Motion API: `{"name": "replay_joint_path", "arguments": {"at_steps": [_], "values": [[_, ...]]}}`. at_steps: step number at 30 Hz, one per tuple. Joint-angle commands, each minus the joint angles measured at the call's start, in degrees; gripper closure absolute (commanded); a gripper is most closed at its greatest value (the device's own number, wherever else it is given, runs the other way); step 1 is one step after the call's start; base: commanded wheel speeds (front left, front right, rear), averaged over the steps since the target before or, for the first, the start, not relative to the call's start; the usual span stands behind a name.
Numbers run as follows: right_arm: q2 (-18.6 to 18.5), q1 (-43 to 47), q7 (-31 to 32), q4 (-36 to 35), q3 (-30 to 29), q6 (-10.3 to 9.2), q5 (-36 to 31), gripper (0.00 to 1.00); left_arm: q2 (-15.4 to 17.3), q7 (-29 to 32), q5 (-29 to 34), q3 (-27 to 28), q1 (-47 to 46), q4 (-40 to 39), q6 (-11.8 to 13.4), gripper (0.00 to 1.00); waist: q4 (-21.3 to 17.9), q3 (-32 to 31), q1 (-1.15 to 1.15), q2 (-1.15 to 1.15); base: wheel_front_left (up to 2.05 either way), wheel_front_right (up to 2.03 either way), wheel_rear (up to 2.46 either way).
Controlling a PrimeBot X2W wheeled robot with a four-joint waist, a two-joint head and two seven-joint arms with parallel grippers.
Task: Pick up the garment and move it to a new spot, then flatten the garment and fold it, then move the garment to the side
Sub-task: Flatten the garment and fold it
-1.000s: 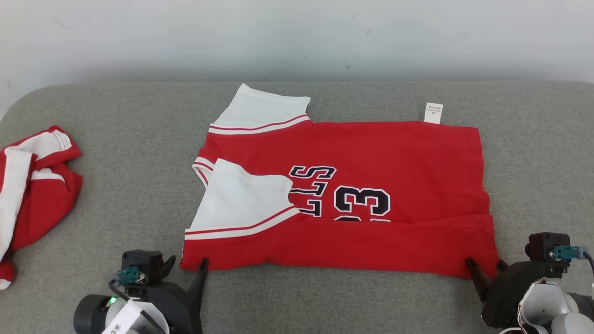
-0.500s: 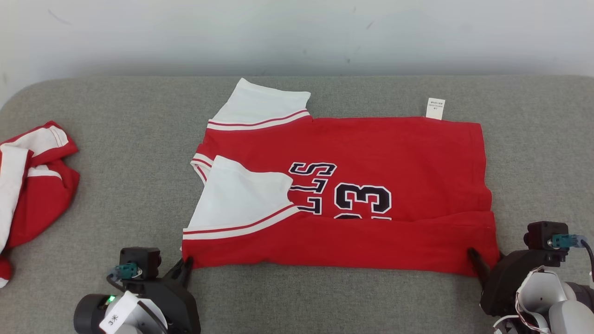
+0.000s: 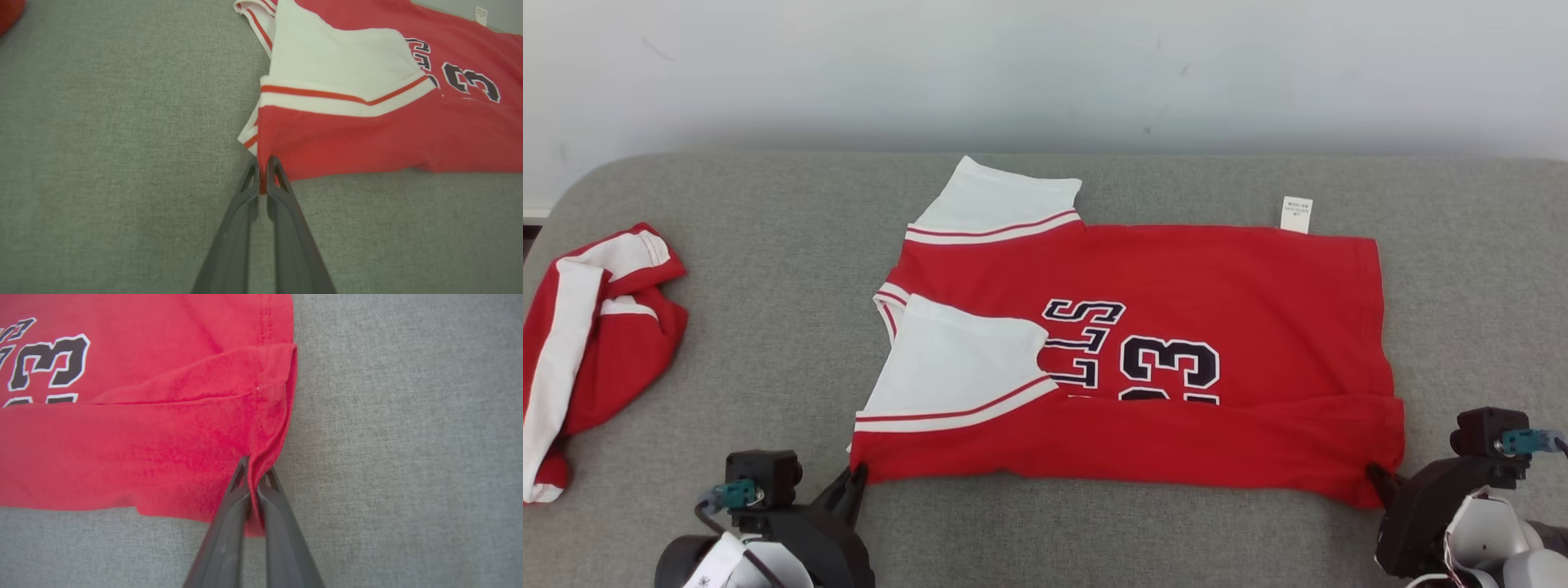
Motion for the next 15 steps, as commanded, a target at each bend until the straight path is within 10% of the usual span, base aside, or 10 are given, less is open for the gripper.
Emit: {"name": "replay_joint_path", "arguments": {"at_steps": [1,15], "values": [[-0.1,1.6,1.2,-1.3,-0.6,-0.13,0.7,1.0,0.9,0.4,-0.4,0.4,1.7,-1.1,0.5,1.0,0.6,-1.0,0.0,0.0,0.0,0.0,0.0],[-0.2,12.2,12.2,-16.6,-4.3,-0.13,4.6,1.0,3.5,3.8,-2.9,0.1,11.4,-12.7,3.2,1.0,1.7,-4.0,0.0,0.0,0.0,0.0,0.0]]}}
